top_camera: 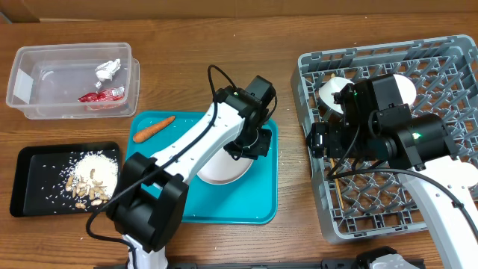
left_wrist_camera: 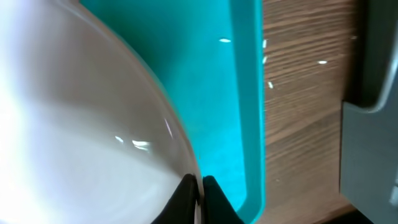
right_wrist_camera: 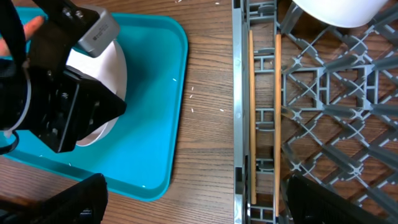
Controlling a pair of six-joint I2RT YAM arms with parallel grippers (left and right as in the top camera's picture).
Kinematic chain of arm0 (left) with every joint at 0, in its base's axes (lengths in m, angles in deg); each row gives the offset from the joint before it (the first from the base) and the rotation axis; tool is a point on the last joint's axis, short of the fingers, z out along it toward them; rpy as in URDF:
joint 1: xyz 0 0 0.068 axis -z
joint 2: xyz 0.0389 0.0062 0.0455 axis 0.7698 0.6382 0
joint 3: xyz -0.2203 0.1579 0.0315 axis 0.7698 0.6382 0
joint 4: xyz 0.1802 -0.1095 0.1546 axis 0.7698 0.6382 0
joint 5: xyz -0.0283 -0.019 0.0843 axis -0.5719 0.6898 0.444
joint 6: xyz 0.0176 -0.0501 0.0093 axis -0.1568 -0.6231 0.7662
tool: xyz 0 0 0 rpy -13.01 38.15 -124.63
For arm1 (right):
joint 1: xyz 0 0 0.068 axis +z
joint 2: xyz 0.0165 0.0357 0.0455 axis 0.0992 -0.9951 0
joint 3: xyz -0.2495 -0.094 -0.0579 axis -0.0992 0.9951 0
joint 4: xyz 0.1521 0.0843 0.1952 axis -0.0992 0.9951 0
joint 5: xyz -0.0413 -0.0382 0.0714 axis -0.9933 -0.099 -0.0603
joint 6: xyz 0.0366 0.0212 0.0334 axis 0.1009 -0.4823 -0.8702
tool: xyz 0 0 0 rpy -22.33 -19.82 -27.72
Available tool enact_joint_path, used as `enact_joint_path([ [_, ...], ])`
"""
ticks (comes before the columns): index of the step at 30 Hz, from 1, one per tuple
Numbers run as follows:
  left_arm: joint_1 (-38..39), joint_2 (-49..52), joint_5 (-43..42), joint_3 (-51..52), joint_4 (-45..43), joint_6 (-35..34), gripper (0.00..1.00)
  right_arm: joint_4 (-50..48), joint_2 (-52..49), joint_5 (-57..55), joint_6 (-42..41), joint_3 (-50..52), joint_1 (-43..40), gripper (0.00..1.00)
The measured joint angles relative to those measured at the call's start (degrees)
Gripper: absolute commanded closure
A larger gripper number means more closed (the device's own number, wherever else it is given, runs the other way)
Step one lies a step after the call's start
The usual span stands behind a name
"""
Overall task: Sort waste into correct bins and load items into the dishwasher
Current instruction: 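Carry the empty plate right and set it on the teal tray, then grasp the white plate with the right gripper and lift it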
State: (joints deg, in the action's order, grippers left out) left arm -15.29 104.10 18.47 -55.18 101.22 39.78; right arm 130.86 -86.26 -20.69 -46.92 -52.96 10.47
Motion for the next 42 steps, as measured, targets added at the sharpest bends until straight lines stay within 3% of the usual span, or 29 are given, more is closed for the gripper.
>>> enact_joint_path([
  [3,-0.61,0.00,0.13,-0.61,1.70,0.59,0.60,0.02,0.00,0.00,0.00,0.00,0.00,0.01],
  [5,-1.70,0.00,0.17,-1.68,4.17,1.77,0.55,-0.11,0.00,0.00,-0.02,0.00,0.00,0.00],
  [12,-12.13,-2.08,0.44,-8.70,14.21,6.51,0.54,-5.77,0.00,2.10,-0.02,0.00,0.00,0.00],
  [16,-20.33,-6.80,0.85,-10.62,15.37,7.50,0.53,-10.75,-0.74,5.62,-0.92,0.00,0.35,0.01],
  [18,-25.70,-10.54,1.09,-10.84,16.06,7.67,0.27,-12.39,-2.45,6.64,-1.68,0.00,1.62,0.01],
  [19,-27.85,-11.85,1.22,-10.84,16.39,7.93,0.22,-12.98,-3.78,7.02,-1.99,0.00,2.73,0.01],
  [24,-41.18,-16.20,1.46,-11.21,19.69,7.91,0.21,-17.84,-17.25,7.34,-3.34,0.00,13.07,0.09],
  [34,-45.64,-16.20,1.66,-11.21,20.92,7.93,0.20,-23.93,-36.54,5.44,-9.20,0.00,17.31,0.40],
  [38,-45.66,-16.20,1.66,-11.21,20.90,7.93,0.20,-24.61,-41.07,5.46,-10.45,0.00,18.01,0.67],
  [39,-45.64,-16.20,1.68,-11.21,20.90,7.93,0.20,-24.63,-41.99,5.70,-10.43,0.00,18.23,0.82],
  [40,-45.64,-16.20,1.64,-11.21,20.92,7.93,0.20,-24.68,-42.12,5.95,-10.69,-0.17,18.40,0.91],
  [42,-45.66,-16.20,1.66,-11.21,20.87,7.93,0.20,-24.74,-42.58,5.92,-10.69,-0.22,18.86,0.96],
])
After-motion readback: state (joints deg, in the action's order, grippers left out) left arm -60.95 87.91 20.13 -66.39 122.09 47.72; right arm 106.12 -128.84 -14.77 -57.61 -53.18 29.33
